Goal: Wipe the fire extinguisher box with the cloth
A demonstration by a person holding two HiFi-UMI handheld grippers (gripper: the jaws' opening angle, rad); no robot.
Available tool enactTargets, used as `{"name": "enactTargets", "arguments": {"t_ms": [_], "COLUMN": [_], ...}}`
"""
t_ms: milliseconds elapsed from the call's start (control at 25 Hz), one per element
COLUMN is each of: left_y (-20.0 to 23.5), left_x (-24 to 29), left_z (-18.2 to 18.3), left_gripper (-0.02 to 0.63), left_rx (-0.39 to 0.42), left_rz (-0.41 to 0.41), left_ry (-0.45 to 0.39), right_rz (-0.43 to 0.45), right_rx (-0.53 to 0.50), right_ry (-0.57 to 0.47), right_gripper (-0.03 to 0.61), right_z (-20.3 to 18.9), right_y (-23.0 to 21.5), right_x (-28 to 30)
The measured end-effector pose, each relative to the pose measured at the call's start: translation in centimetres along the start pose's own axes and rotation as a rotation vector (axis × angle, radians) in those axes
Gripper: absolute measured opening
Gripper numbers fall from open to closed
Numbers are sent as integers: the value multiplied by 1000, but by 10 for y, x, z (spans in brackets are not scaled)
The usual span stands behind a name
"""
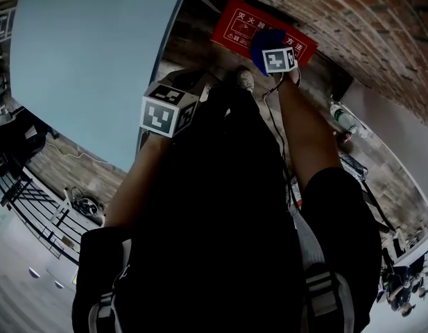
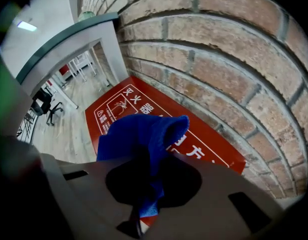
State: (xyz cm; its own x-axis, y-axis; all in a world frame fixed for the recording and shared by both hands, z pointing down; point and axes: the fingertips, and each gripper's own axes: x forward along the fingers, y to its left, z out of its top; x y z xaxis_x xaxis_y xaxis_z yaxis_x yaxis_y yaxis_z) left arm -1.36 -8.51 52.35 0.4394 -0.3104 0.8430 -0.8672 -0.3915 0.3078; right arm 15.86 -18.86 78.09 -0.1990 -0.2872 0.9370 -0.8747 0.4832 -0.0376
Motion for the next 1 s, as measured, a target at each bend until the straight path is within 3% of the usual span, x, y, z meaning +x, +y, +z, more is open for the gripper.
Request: {"name": "enactTargets", "arguments": {"t_ms": [200, 440, 760, 1000], "left_y": [6, 2, -7, -22], "left_x": [-1, 7, 22, 13], "left_z": [-7, -11, -22, -13], "left_gripper": [-2, -2, -2, -2], "left_rx": [-31, -25, 32, 54], "left_rz": [5, -23, -69, -56], "left_ry": [-7, -6, -14, 12], "right_rz": [59, 86, 31, -51], "right_rx": [-102, -137, 4, 132], "right_ry": [14, 27, 49, 99], "right_gripper": [41, 41, 41, 41], "right_z": [3, -26, -76, -108], "right_y": [41, 50, 9, -27], "right_x": [2, -6, -25, -40]}}
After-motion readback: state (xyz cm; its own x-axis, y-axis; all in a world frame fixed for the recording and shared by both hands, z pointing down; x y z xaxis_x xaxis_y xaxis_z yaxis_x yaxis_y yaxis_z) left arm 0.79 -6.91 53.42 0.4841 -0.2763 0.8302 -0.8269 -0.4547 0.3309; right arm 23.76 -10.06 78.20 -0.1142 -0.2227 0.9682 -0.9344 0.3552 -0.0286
